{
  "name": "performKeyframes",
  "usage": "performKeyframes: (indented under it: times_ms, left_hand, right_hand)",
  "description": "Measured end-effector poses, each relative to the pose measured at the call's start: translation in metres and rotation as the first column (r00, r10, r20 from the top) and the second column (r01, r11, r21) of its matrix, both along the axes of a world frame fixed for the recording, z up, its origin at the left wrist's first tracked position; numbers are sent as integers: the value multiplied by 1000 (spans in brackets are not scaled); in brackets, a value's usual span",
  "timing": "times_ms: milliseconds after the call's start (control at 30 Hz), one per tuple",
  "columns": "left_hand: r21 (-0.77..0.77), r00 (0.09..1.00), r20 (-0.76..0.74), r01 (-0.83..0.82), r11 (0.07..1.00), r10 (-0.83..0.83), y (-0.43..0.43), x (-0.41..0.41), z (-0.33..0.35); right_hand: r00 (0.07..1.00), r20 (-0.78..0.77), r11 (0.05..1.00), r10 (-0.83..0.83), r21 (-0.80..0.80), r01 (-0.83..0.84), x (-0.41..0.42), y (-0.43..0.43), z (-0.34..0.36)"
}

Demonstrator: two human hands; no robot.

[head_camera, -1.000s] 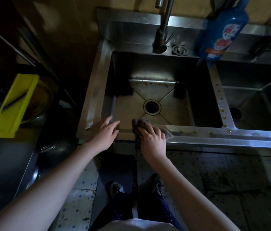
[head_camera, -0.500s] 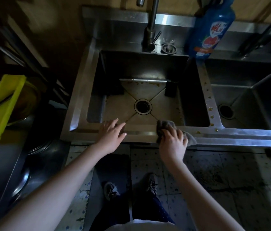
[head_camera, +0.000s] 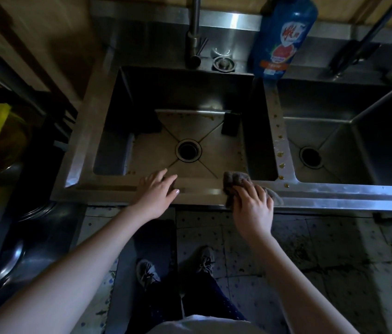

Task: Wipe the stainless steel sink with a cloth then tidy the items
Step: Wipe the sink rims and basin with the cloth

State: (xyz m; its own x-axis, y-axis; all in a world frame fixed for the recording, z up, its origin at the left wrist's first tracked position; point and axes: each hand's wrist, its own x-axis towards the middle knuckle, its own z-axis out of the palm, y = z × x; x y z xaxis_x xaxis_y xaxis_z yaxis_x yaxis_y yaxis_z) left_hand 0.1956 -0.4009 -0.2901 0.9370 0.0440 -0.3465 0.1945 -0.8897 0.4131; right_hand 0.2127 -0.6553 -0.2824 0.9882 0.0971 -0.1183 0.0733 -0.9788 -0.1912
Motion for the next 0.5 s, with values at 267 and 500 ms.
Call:
performKeyframes:
  times_ms: [267,500]
  left_hand:
    - [66,999,18,-34,997,33,-46,14,1]
    - [35,997,26,-73,997,72,-78,23,4]
  right_hand:
    - [999,-18,999,-33,-14,33,11,-45,-5]
    - [984,7,983,178,39,-178,8,-38,-3]
